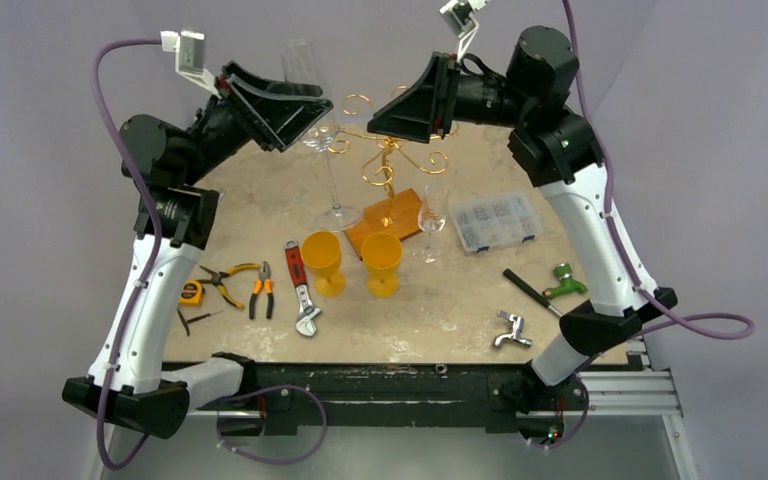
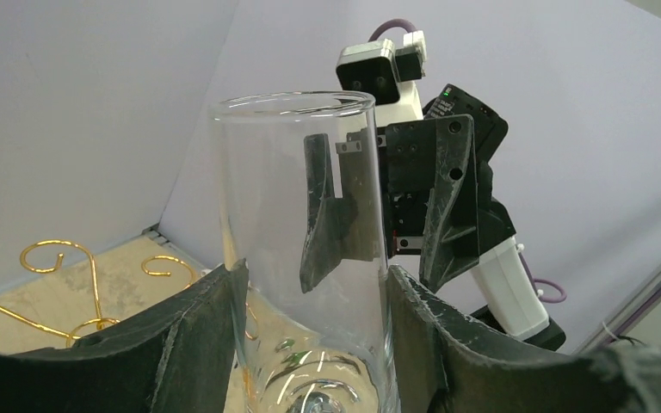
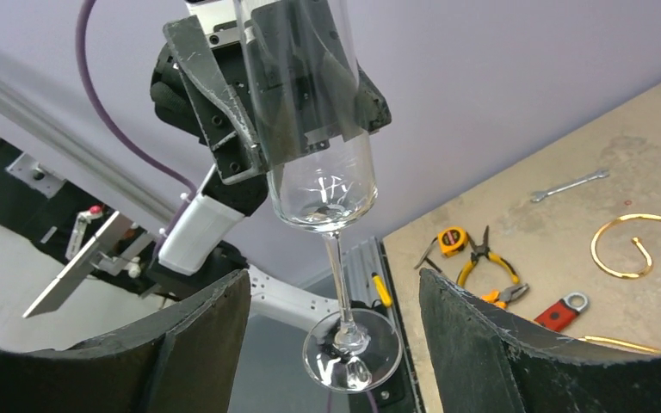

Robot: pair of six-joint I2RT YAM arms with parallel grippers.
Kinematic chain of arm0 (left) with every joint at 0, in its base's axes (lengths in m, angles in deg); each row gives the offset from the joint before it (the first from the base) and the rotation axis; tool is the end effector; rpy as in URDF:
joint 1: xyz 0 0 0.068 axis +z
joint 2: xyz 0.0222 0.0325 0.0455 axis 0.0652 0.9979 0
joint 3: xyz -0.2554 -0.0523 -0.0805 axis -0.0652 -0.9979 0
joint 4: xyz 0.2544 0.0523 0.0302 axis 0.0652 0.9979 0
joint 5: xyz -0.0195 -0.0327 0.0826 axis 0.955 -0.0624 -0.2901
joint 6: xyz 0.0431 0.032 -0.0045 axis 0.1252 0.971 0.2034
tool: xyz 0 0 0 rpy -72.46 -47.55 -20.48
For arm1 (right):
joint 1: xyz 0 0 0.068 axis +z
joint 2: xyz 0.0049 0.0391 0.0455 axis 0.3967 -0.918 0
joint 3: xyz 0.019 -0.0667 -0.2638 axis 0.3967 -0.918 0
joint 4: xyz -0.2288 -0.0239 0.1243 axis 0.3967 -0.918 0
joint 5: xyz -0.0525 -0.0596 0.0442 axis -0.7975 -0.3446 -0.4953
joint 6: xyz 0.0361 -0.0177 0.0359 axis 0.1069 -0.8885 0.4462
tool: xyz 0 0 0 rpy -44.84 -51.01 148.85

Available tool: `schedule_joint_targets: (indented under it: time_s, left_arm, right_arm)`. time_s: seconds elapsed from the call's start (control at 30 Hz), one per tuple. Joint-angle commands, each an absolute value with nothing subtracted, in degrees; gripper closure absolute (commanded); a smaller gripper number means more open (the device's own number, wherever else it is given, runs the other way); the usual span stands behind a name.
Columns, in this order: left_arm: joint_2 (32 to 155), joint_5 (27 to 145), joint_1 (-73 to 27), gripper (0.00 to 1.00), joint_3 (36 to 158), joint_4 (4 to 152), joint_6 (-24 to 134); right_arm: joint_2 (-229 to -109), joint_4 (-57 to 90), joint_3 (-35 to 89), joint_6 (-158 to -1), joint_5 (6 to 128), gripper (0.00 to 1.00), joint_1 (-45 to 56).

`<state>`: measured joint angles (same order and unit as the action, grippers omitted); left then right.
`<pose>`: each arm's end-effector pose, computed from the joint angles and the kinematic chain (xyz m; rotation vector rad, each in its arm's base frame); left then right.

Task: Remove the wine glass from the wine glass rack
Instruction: Place the wine glass at the center of the board.

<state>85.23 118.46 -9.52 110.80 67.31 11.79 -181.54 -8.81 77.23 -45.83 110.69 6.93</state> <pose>0.2068 -0.0727 0.5454 0.2873 1.2509 -1.3913 0.2503 0.1787 0.5700 -0.6928 1.5954 1.5942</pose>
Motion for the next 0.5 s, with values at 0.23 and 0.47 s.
schedule_joint_targets:
  time_s: [0.23,0.47]
  left_arm:
    - [82.98,124.09,-12.35,1.0,109.42,61.82,20.03]
    - [83.71,125.78,-15.21,1.0,109.1,61.91,22.67]
  right_arm:
    - [-171.44,0.69,67.52,-52.25,100.47,0.28,6.76]
    - [-170.94,-0.92,69.01,-55.15,95.76,0.28,6.83]
